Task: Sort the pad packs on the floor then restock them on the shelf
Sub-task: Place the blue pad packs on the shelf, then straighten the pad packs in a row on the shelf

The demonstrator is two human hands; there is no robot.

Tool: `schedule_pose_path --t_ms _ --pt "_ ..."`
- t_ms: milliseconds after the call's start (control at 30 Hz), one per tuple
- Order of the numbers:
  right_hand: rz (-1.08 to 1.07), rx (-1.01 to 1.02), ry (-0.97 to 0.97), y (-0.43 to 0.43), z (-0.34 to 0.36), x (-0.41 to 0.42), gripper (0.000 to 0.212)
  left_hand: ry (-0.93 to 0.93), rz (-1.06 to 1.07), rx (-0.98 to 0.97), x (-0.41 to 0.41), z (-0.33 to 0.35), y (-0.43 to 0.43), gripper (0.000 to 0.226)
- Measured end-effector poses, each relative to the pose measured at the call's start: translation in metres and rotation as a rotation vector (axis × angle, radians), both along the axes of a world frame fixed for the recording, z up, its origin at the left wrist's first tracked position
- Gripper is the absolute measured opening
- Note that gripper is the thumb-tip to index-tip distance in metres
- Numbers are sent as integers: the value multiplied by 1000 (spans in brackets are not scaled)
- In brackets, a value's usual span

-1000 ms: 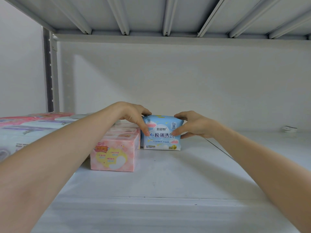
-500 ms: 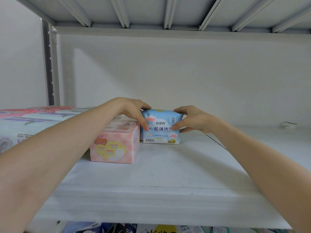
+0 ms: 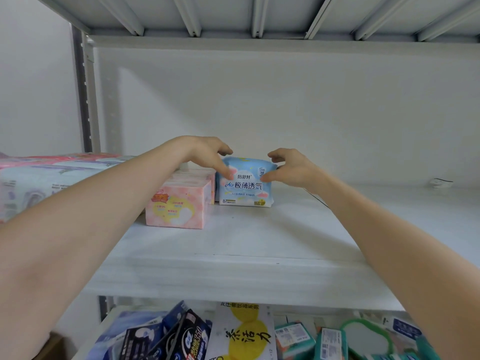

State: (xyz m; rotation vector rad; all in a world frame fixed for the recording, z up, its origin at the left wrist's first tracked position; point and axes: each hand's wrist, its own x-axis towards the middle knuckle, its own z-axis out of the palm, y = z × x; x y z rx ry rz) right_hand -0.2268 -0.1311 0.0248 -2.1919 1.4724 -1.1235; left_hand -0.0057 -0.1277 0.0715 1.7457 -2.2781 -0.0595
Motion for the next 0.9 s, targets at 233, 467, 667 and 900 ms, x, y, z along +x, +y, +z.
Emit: schedule_pose_path --t_ms 233,467,667,900 --pt "-103 -185 184 47 -4 -1 71 -16 -44 -239 -9 -12 49 72" --pt "-275 -271 425 125 -15 6 63 -252 -59 -472 -8 -41 115 59" --pt "-403 -358 490 199 -51 15 58 -336 -55 -570 5 -84 182 59" --pt "-458 -398 598 269 -106 27 58 -278 -40 -617 20 -146 254 65"
